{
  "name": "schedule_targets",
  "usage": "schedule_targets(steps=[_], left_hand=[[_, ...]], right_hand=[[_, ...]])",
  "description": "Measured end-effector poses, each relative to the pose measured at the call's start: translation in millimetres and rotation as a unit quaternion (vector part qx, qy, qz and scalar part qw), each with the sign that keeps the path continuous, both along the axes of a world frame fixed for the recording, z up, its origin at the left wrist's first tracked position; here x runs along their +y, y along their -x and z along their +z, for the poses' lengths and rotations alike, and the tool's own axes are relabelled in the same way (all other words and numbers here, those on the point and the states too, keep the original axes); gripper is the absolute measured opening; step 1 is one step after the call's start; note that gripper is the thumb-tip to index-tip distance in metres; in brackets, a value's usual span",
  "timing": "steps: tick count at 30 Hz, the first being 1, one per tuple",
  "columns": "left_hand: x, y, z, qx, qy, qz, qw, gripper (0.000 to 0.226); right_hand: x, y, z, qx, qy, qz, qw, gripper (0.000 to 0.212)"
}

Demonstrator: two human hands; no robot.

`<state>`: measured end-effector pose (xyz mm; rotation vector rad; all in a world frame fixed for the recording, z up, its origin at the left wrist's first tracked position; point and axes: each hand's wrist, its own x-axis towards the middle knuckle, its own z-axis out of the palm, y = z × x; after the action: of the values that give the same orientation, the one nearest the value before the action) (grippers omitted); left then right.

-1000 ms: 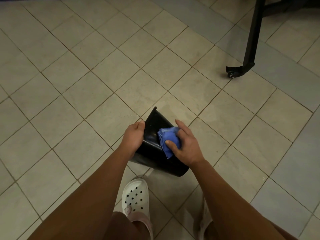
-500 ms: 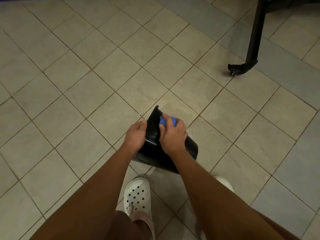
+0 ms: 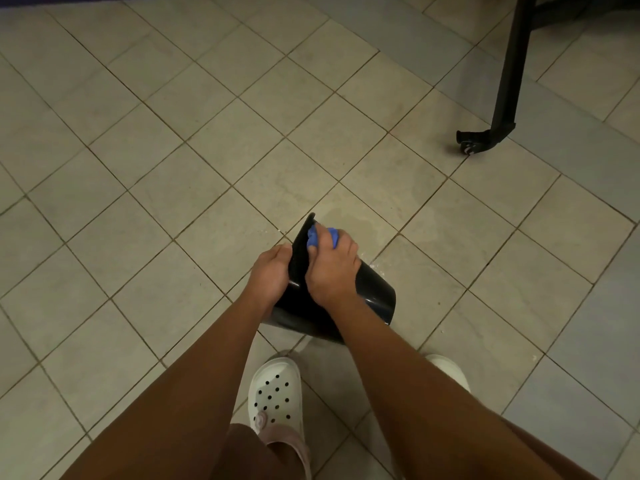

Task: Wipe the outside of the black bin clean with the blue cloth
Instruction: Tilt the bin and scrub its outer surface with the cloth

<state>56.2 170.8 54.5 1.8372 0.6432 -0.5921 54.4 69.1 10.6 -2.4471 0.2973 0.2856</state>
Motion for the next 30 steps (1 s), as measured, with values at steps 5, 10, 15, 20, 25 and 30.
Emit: schedule_targets(steps=[5,10,15,20,25,30], left_hand=[[-3,-2,-3,0.006,-0.005,0.006,1.000,0.035],[-4,-3,-6,0.018,0.016,0.016,1.000,0.038],[-4,-2,-9,-0.008,0.037,0.054,0.998,0.041],[-10,-1,-9,-0.040,-0.014,0.046,0.998,0.039],[-13,2,-10,-0.060,-0.051,0.032,0.996,0.042],[-10,4,-11,-0.065,-0.057,0.017,0.996,0.047]], right_hand=[[9,28,8,0.000,0.012,-0.068,0.998,0.047],[25,41,19,0.022,0.024,0.001,0.999,0.063],[20,-7,10,-0.001,0.035,0.015,0.999,0.049],[-3,-24,-1,-0.009,0.026,0.027,0.999,0.043],[-32,23,-19,-0.021,0.072,-0.034,0.997,0.040],[-78,53,-37,0.009,0.028,-0.119,0.992,0.035]])
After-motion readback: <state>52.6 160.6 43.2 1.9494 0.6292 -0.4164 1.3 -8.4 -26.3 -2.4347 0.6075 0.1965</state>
